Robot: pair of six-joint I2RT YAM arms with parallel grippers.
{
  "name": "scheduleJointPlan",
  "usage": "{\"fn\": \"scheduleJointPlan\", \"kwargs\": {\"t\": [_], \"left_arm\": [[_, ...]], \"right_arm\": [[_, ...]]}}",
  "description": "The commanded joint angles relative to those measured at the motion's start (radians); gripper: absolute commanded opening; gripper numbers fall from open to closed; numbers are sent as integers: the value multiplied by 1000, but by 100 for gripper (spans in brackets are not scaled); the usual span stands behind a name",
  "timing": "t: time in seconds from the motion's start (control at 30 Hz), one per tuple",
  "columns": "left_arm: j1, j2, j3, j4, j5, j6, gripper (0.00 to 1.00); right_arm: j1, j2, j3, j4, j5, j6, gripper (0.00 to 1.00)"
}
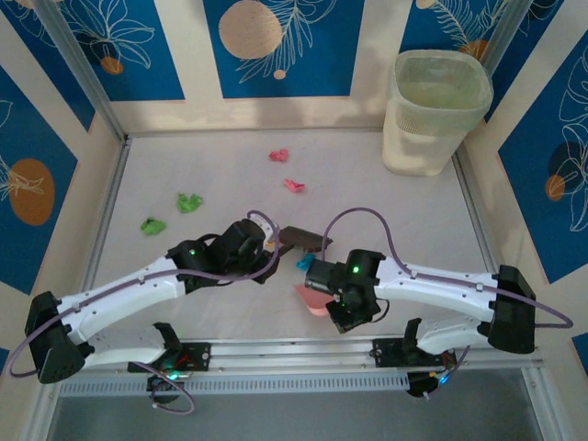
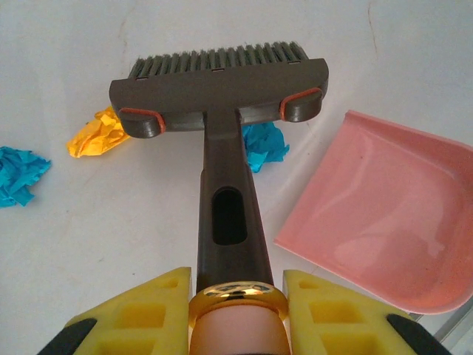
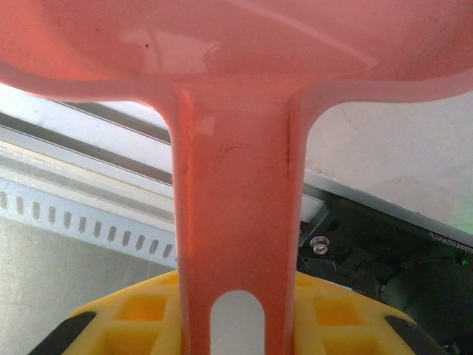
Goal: Sweep away the paper scraps from the table
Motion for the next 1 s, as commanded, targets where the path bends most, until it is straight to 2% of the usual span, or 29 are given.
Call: {"fn": "scheduleJointPlan", "kwargs": {"t": [0.0, 0.43, 0.97], "left_arm": [[-5, 0, 38, 3, 37, 27, 0], [-12, -3, 38, -13, 84, 14, 0], [-13, -24, 15, -3, 151, -26, 0]], "right_arm": [[-2, 27, 9, -7, -7, -14, 0], [-36, 183, 40, 62, 13, -22, 0], [-138, 197, -3, 191, 62, 15, 0]]}}
